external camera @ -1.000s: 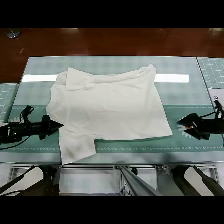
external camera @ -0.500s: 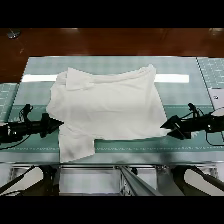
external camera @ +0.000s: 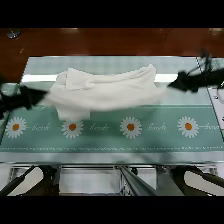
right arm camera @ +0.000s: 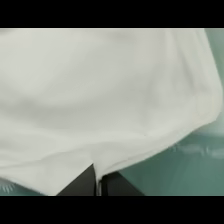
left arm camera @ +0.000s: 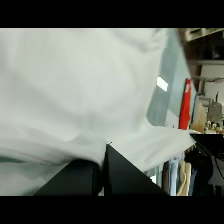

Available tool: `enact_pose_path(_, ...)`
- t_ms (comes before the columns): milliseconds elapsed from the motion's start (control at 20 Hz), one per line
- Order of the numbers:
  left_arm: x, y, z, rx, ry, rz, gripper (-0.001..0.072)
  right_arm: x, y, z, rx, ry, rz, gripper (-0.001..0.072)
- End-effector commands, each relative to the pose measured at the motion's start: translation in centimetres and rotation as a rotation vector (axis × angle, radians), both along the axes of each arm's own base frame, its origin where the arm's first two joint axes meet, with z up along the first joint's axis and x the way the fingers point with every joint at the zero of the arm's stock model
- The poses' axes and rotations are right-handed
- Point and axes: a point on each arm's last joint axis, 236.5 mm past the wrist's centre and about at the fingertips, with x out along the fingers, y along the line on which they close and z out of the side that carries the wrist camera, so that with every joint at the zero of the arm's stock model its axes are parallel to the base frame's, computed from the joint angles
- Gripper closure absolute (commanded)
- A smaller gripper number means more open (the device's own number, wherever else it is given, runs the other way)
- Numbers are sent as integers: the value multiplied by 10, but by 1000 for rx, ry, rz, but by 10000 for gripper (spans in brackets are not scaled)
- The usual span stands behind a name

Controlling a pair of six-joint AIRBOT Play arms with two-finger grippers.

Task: Fold the shirts.

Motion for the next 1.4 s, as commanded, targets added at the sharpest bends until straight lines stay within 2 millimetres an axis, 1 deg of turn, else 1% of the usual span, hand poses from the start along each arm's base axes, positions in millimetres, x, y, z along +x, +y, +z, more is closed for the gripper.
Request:
enact_pose_path(0, 30, 9, 199, 93, -490, 66, 686, 42, -8, 192, -108, -445, -7, 682)
enact_pose_path(50, 26, 12, 253, 186, -606, 100, 686, 39, -15, 241, -160, -555, -36, 682)
enact_pose_path(100, 18, 15, 300, 289, -698, 143, 686, 27, -20, 288, -214, -659, -59, 682)
enact_pose_path(150, 7, 16, 337, 386, -764, 178, 686, 11, -24, 323, -257, -738, -85, 682)
enact_pose_path(200, -9, 15, 370, 487, -821, 210, 686, -9, -24, 351, -287, -814, -105, 682)
enact_pose_path(250, -25, 13, 393, 577, -859, 241, 686, -31, -24, 370, -318, -868, -125, 682)
enact_pose_path(300, -42, 12, 413, 663, -888, 277, 686, -52, -25, 383, -349, -903, -143, 682)
enact_pose_path(400, -77, 17, 433, 808, -894, 374, 686, -97, -25, 402, -397, -967, -174, 682)
enact_pose_path(450, -95, 21, 439, 886, -896, 430, 686, -119, -26, 410, -427, -996, -194, 681)
enact_pose_path(550, -126, 27, 442, 995, -876, 509, 686, -160, -23, 422, -454, -1038, -221, 681)
enact_pose_path(650, -155, 25, 438, 1081, -854, 533, 686, -194, -16, 424, -464, -1053, -217, 681)
enact_pose_path(750, -174, 14, 430, 1097, -849, 495, 686, -215, -17, 416, -488, -1021, -228, 681)
enact_pose_path(850, -183, 2, 422, 1075, -868, 426, 686, -224, -24, 400, -505, -948, -248, 681)
enact_pose_path(900, -182, 2, 413, 1074, -853, 395, 686, -224, -28, 391, -511, -912, -254, 681)
enact_pose_path(1000, -167, 9, 382, 1041, -738, 353, 686, -211, -34, 365, -514, -827, -249, 681)
enact_pose_path(1100, -137, 15, 337, 1017, -617, 289, 686, -187, -38, 330, -495, -719, -227, 681)
enact_pose_path(1200, -99, 22, 281, 969, -468, 228, 686, -155, -39, 286, -467, -602, -179, 681)
enact_pose_path(1250, -78, 22, 249, 933, -398, 187, 686, -136, -40, 263, -447, -551, -157, 681)
enact_pose_path(1350, -37, 22, 192, 855, -295, 133, 686, -96, -43, 216, -411, -459, -131, 681)
